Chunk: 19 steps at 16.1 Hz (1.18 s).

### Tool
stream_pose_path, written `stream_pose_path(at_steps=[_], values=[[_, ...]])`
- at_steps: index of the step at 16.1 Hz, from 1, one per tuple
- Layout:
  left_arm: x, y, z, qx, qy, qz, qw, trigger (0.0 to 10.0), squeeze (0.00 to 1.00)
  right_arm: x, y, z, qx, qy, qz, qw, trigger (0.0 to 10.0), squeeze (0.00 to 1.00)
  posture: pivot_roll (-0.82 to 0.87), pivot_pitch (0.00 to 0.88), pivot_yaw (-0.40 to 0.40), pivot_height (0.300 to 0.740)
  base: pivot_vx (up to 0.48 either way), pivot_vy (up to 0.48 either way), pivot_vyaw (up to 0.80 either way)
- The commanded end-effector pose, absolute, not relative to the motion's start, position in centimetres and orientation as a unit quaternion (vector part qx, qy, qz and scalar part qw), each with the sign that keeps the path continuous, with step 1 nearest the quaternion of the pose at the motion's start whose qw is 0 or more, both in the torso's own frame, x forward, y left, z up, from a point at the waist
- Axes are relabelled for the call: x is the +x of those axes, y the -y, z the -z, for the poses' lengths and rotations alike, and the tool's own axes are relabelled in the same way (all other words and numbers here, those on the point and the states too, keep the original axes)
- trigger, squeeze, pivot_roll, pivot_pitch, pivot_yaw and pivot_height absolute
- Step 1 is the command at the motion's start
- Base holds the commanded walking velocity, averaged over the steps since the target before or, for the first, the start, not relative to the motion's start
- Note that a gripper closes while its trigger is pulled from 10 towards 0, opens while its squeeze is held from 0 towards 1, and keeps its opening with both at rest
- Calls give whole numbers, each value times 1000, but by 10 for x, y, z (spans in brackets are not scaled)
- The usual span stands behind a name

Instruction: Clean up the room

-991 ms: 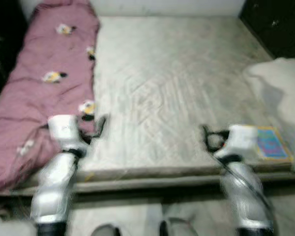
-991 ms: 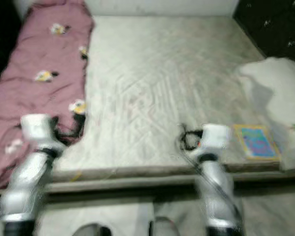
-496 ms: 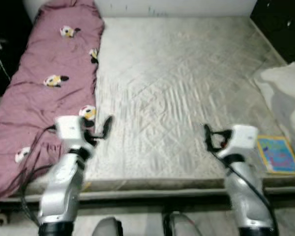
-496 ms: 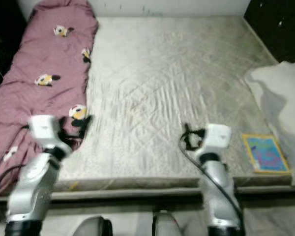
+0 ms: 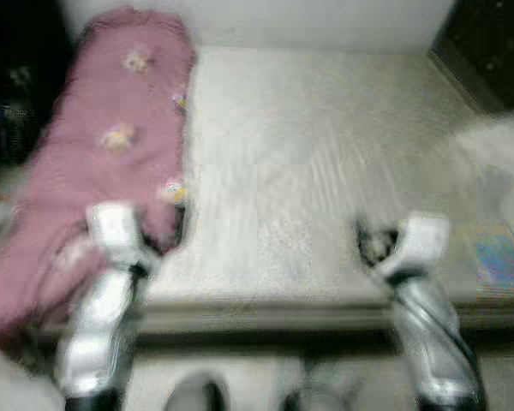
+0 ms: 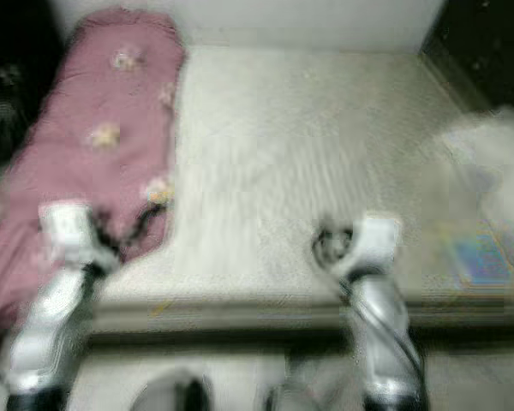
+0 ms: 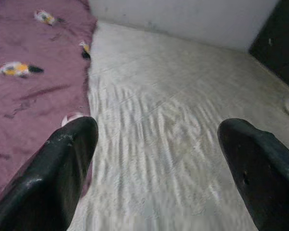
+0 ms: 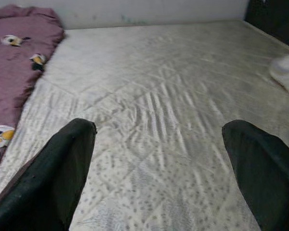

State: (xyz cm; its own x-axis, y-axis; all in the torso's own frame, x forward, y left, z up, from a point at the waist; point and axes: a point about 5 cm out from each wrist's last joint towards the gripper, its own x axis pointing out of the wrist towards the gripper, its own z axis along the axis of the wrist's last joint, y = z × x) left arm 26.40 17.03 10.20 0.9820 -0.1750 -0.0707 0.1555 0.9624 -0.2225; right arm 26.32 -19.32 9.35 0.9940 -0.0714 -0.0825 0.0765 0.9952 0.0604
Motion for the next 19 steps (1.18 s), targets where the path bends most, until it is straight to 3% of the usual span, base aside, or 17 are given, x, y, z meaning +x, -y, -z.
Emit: stream_pose_path(at_steps=[1, 19], values=[[267, -176, -109, -101, -34, 79, 991, 10000, 0, 262, 189, -92, 37, -42, 32, 998, 10000, 0, -21, 123, -18, 740, 0, 480, 0], [269, -174, -110, -106, -34, 80, 991, 10000, 0, 263, 189, -91, 38, -49, 32, 998, 10000, 0, -24, 125, -18, 740, 0, 480, 0]])
